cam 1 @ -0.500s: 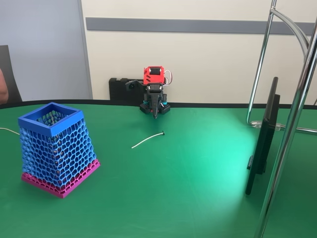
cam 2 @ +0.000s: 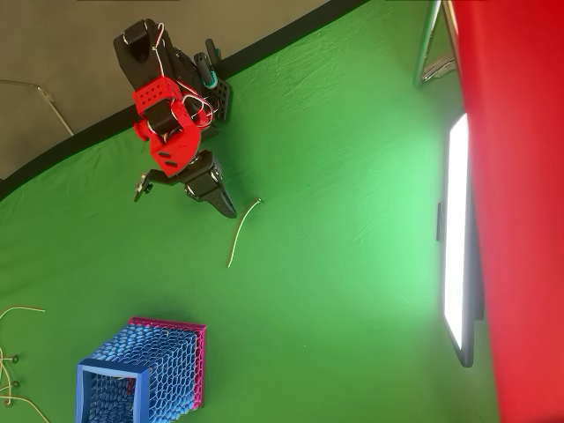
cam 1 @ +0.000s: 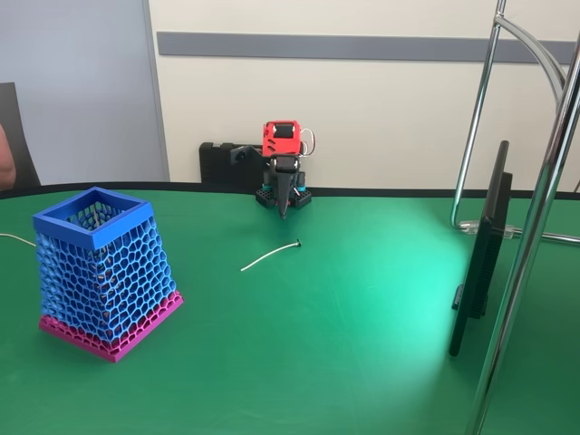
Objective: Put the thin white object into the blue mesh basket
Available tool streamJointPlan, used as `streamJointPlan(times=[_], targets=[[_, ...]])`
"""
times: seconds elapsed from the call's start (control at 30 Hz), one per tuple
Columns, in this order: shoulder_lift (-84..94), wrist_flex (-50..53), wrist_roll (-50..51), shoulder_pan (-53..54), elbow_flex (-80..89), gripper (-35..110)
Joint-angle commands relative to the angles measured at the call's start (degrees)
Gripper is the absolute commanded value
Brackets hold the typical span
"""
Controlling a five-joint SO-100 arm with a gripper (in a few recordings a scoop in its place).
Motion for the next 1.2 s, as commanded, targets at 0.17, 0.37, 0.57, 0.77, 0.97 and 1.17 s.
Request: streamJointPlan(times=[0.17, 0.37, 0.57, 0.77, 0.97, 1.17], targets=[[-12.30, -2.90, -1.14, -0.44, -6.59, 1], [-24.43, -0.62, -1.85, -1.49, -14.15, 1], [-37.09, 1.58, -5.45, -1.67, -21.80, 1], [-48.78, 7.65, -9.32, -0.09, -31.46, 1], [-55.02, 7.82, -14.68, 0.09, -33.66, 8], [-62.49, 9.76, -17.93, -0.35, -38.06, 12]])
